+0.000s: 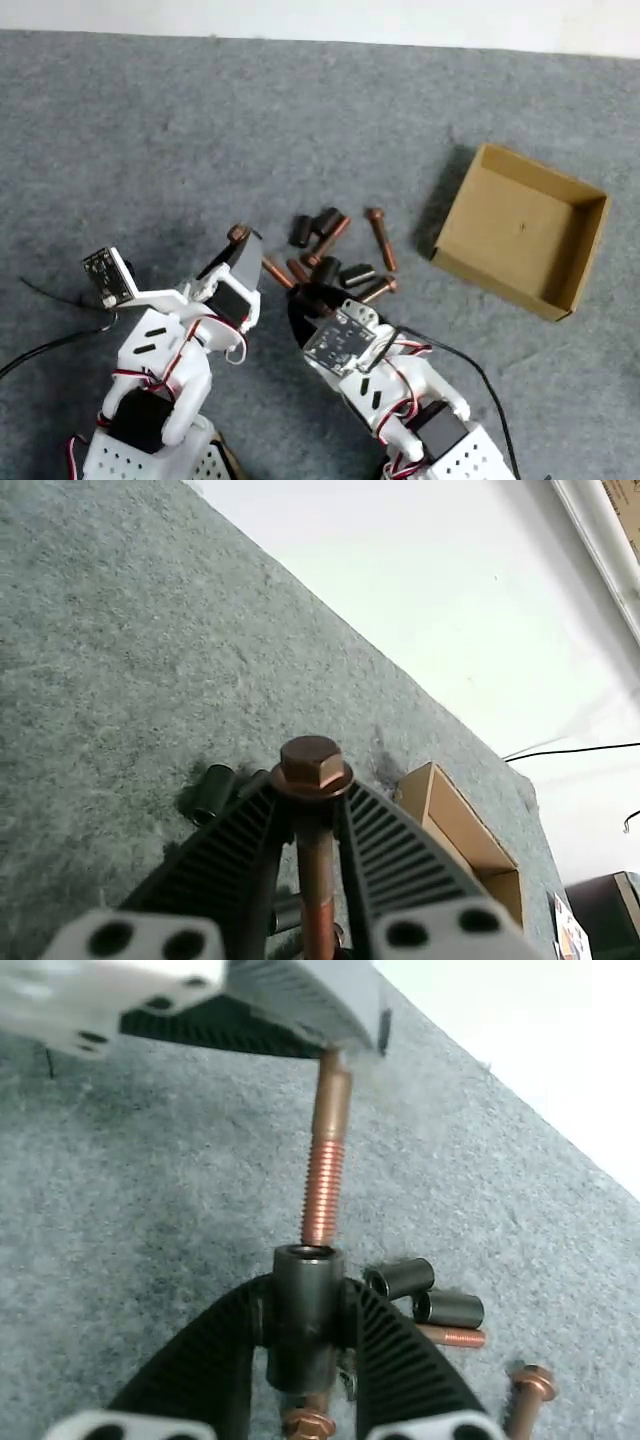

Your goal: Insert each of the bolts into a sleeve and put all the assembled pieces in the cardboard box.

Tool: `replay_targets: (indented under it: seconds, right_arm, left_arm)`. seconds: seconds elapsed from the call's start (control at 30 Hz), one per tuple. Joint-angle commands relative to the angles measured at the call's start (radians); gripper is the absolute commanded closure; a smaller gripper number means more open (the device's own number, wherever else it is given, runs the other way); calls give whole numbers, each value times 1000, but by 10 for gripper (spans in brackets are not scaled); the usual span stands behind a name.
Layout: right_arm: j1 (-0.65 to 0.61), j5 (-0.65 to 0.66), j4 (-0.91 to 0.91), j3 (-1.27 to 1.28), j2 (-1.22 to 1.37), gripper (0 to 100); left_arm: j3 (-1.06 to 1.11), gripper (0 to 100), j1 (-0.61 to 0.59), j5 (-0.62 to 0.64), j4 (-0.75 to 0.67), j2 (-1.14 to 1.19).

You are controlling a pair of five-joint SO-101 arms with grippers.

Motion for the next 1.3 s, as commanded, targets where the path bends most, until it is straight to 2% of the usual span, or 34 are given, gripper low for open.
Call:
replay_targets:
  seconds: [0.0,0.3,0.5,0.9,1.1,1.27]
  right_arm:
    - [19,11,-54,82,-22,995]
    - [19,11,-54,84,-22,995]
    - [21,8,-54,84,-22,995]
    - [21,9,-54,84,-22,995]
    - [19,9,-54,85,-22,995]
    - [21,9,-54,85,-22,995]
  left_arm:
    - [-35,995,35,-3,18,8]
    - [-39,995,36,-2,18,8]
    - [-27,995,113,-8,20,8]
    - [-13,995,147,-11,21,8]
    - [-21,995,229,-137,155,8]
    - [-12,992,245,-216,195,8]
